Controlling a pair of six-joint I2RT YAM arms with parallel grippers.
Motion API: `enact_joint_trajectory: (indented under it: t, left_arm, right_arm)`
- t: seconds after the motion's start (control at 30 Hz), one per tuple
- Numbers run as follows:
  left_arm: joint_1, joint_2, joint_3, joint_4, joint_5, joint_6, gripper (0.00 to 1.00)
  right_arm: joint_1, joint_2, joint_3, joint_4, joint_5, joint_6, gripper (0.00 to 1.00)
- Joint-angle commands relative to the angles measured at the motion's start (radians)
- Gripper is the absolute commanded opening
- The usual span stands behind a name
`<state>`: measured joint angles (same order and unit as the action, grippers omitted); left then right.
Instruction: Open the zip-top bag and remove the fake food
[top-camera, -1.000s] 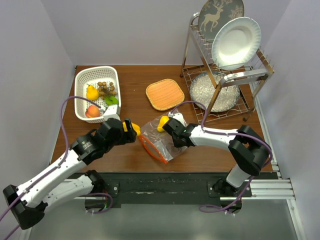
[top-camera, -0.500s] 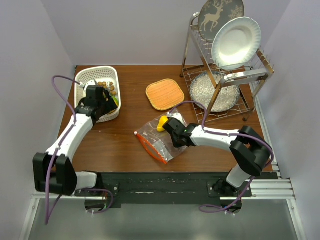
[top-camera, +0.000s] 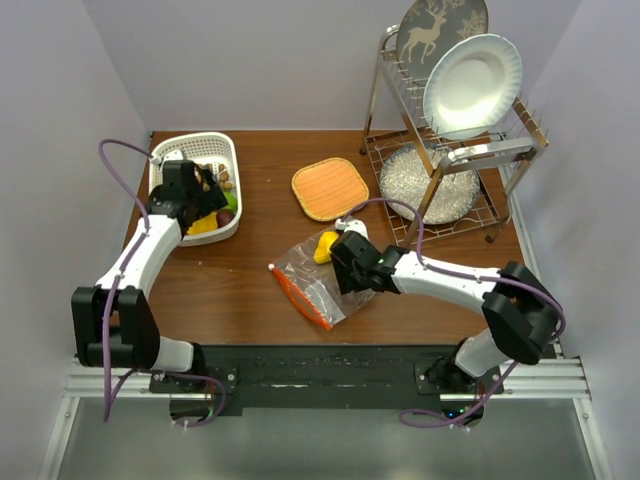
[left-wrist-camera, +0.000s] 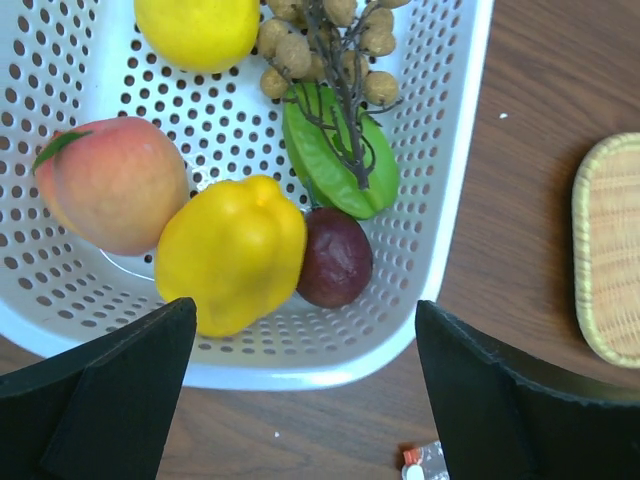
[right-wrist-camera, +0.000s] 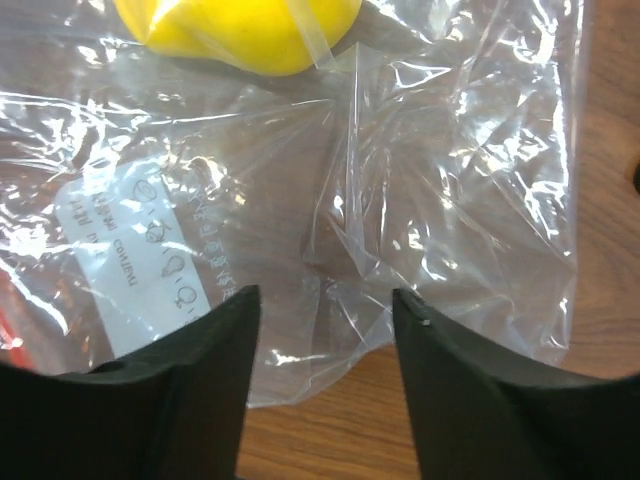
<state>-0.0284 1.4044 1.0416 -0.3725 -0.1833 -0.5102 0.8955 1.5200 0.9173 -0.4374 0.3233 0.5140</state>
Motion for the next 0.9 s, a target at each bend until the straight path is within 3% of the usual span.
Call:
enact_joint_trajectory:
  t: [0.0, 0.13, 0.33, 0.57, 0.87]
  left_arm:
    - [-0.001, -0.122, -0.021, 0.012, 0.073, 0.041, 0.90]
    - [-0.074, -0.228, -0.124, 0.000, 0.102, 0.015, 0.69]
    - [-0.257, -0.383, -0.299, -0.023, 0.105, -0.085, 0.56]
    - [-0.427, -0.481, -0.477, 0.030, 0.133, -0.197, 0.46]
    - [-0.691, -0.406, -0.572, 0.185, 0.110, -0.352, 0.43]
  right_arm:
    - [-0.004, -0.073, 0.060, -0.027, 0.034, -0.026, 0.68]
    - [-0.032, -0.055, 0.127, -0.029, 0.033, -0.046, 0.74]
    - [-0.113, 0.063, 0.250, 0.011, 0.003, -0.065, 0.82]
    - [-0.150, 0.212, 0.405, 0.055, 0.034, -0.048, 0.87]
    - [-0.201, 0.370, 0.482, 0.051, 0.083, -0.012, 0.87]
